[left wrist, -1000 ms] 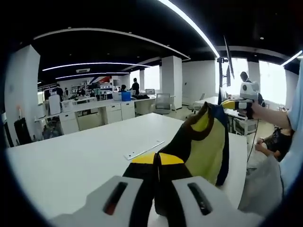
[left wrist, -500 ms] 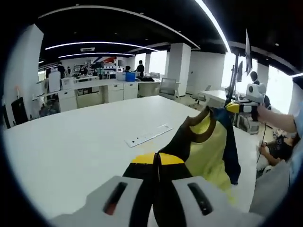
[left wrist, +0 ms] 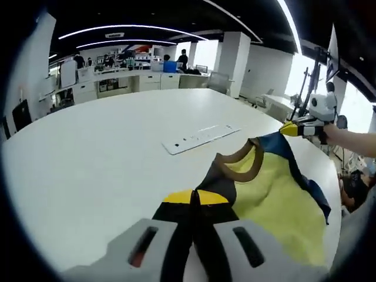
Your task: Fold the garment on the visible template until the final outline fits inside the template.
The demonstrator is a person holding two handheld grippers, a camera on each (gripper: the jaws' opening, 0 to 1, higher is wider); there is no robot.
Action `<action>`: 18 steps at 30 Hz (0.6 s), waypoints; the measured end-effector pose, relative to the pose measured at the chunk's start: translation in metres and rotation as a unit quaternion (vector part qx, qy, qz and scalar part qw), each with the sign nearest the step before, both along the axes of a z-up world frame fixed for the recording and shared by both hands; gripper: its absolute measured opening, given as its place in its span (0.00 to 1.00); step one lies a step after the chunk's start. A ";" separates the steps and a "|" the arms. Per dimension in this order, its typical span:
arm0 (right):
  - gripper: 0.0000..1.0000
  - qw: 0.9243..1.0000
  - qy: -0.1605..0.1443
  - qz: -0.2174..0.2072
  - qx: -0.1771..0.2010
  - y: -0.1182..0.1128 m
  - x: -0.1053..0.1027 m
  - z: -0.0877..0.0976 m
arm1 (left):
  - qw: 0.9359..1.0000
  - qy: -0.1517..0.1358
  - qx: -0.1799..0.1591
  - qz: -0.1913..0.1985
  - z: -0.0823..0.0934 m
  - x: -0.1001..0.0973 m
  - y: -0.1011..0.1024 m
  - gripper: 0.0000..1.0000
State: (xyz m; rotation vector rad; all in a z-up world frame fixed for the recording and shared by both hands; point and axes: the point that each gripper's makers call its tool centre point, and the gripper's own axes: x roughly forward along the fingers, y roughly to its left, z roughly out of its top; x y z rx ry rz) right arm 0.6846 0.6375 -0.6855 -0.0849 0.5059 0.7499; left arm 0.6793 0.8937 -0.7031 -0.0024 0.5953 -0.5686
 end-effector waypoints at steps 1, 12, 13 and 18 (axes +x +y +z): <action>0.00 1.000 0.008 -0.002 -0.007 0.002 0.014 -0.012 | 1.000 0.005 -0.003 0.008 -0.008 0.003 0.001 0.00; 0.00 0.999 0.030 -0.013 -0.039 0.002 0.029 -0.055 | 0.999 0.027 0.008 0.030 -0.047 0.019 0.001 0.00; 0.00 0.999 0.032 -0.014 -0.038 0.000 0.029 -0.055 | 0.999 0.027 0.013 0.030 -0.048 0.019 0.002 0.00; 0.00 0.998 0.038 -0.013 -0.045 -0.002 0.029 -0.060 | 0.999 0.030 0.022 0.026 -0.054 0.016 0.002 0.00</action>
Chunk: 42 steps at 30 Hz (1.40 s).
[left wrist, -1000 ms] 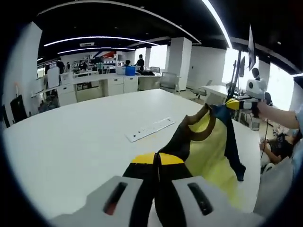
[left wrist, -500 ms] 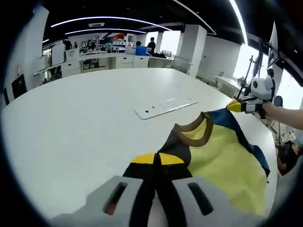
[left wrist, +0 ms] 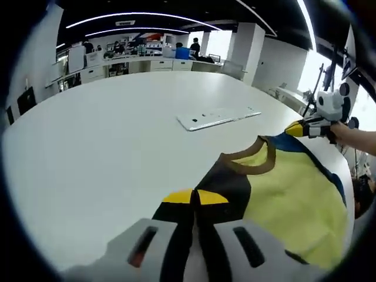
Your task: Fold the garment on the visible template until the final outline fits inside the template.
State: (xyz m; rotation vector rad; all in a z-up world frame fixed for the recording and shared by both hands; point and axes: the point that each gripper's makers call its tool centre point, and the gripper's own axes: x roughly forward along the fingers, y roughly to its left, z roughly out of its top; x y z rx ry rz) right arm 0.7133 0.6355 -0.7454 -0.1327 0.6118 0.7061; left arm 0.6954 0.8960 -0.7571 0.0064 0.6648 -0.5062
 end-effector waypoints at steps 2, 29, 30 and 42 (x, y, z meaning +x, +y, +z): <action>0.00 1.000 0.001 -0.001 -0.001 0.000 -0.001 0.000 | 1.000 0.000 0.000 0.001 -0.001 -0.001 0.000 0.00; 1.00 0.996 -0.030 0.085 0.018 0.018 -0.051 0.034 | 0.985 -0.065 -0.012 -0.160 0.049 -0.051 -0.032 0.93; 1.00 0.996 -0.033 0.082 0.015 0.017 -0.051 0.035 | 0.985 -0.064 -0.012 -0.162 0.051 -0.053 -0.032 0.95; 1.00 0.996 -0.035 0.076 0.016 0.009 -0.065 0.047 | 0.984 -0.064 -0.016 -0.166 0.064 -0.072 -0.027 0.96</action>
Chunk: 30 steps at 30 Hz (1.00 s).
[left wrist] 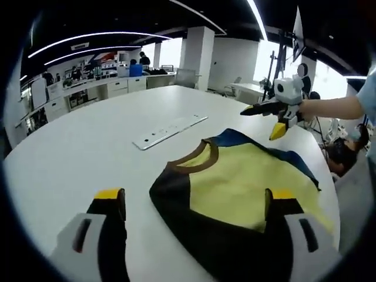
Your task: Fold the garment on the visible template until the final outline fits inside the template.
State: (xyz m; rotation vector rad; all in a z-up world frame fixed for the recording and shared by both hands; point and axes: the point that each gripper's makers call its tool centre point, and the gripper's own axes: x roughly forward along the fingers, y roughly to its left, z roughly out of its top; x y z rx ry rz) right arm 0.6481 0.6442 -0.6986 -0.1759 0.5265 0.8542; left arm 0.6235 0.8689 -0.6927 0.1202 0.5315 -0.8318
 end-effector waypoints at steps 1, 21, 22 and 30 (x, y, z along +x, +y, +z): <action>1.00 1.000 0.001 -0.002 0.000 -0.002 -0.003 0.001 | 1.000 0.000 0.000 0.000 0.002 -0.002 0.000 0.95; 0.93 0.999 0.009 -0.043 0.011 -0.032 -0.073 0.013 | 0.999 -0.026 -0.004 0.019 0.035 -0.064 0.023 0.91; 0.92 0.999 0.008 -0.046 0.013 -0.034 -0.077 0.013 | 0.999 -0.027 -0.005 0.020 0.037 -0.068 0.024 0.90; 0.90 0.998 0.017 -0.065 0.020 -0.047 -0.123 0.010 | 0.999 -0.026 -0.009 0.033 0.039 -0.098 0.034 0.88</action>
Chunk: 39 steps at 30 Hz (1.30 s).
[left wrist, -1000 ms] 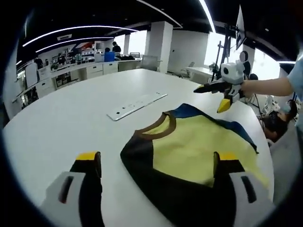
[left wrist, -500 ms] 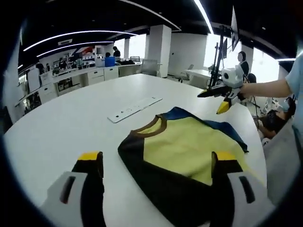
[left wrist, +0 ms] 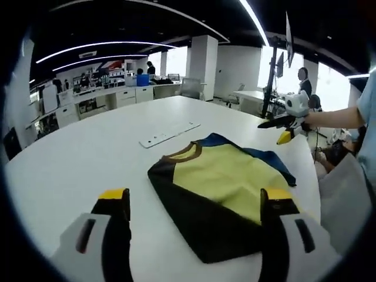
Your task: Fold the garment on the visible template until the final outline fits inside the template.
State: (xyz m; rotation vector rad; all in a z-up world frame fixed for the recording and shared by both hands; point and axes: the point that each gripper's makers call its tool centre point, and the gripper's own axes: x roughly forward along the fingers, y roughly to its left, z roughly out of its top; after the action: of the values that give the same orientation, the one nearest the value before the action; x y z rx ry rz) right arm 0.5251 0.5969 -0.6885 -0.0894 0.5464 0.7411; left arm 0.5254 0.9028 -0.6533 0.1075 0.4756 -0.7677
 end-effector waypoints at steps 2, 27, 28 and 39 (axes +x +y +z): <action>0.90 1.000 0.003 -0.003 -0.002 -0.002 -0.009 -0.003 | 1.000 0.004 0.004 -0.001 -0.003 -0.009 0.000 0.88; 0.31 0.993 0.096 0.027 -0.069 0.009 -0.118 -0.054 | 0.999 0.004 -0.031 0.009 -0.001 -0.054 -0.003 0.84; 0.29 0.993 0.095 0.027 -0.069 0.009 -0.118 -0.056 | 0.999 0.004 -0.033 0.009 -0.001 -0.056 -0.004 0.84; 0.21 0.989 0.122 0.026 -0.076 0.014 -0.128 -0.073 | 0.999 0.008 -0.039 0.018 -0.004 -0.065 0.003 0.83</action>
State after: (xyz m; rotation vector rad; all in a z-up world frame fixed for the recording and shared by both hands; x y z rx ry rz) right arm 0.3969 0.6109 -0.7612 -0.1570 0.8363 0.7654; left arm 0.4603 0.9056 -0.6572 0.0196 0.4609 -0.7515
